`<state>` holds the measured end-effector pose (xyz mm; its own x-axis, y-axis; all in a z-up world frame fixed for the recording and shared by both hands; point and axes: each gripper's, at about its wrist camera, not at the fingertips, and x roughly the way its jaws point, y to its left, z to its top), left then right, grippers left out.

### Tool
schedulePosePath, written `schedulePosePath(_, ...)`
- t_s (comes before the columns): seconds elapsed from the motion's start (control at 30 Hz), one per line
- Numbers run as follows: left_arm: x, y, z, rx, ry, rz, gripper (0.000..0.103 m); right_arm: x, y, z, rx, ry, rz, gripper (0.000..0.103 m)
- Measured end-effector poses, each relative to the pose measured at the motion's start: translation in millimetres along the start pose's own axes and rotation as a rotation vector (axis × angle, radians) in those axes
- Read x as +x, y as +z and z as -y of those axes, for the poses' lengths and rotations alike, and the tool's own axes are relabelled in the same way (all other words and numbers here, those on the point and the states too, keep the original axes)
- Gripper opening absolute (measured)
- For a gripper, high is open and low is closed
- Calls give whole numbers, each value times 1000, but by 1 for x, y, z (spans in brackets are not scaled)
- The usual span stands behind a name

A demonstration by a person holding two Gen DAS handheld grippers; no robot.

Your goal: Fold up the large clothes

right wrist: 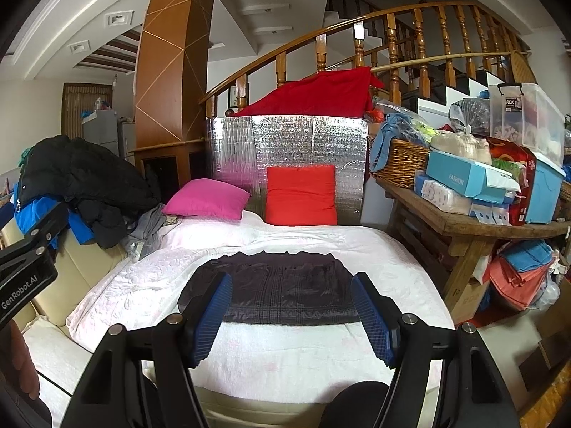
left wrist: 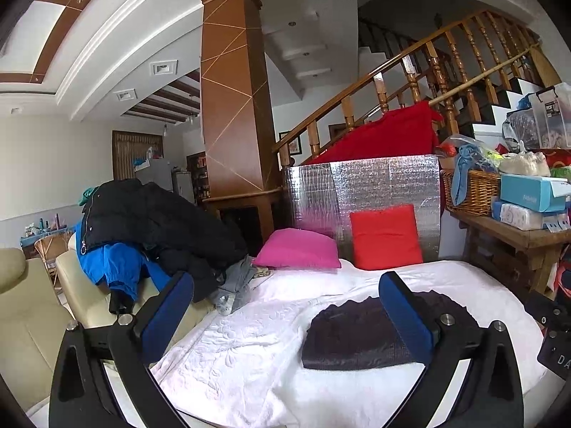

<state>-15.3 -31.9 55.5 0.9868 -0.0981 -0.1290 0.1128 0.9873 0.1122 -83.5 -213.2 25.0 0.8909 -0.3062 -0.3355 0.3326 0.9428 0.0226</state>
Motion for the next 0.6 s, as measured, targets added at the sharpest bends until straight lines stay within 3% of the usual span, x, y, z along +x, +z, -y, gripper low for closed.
schedulePosePath(0.6, -1, -3, -4, 2, 10, -4, 103, 5, 0, -8, -13, 5, -12, 73)
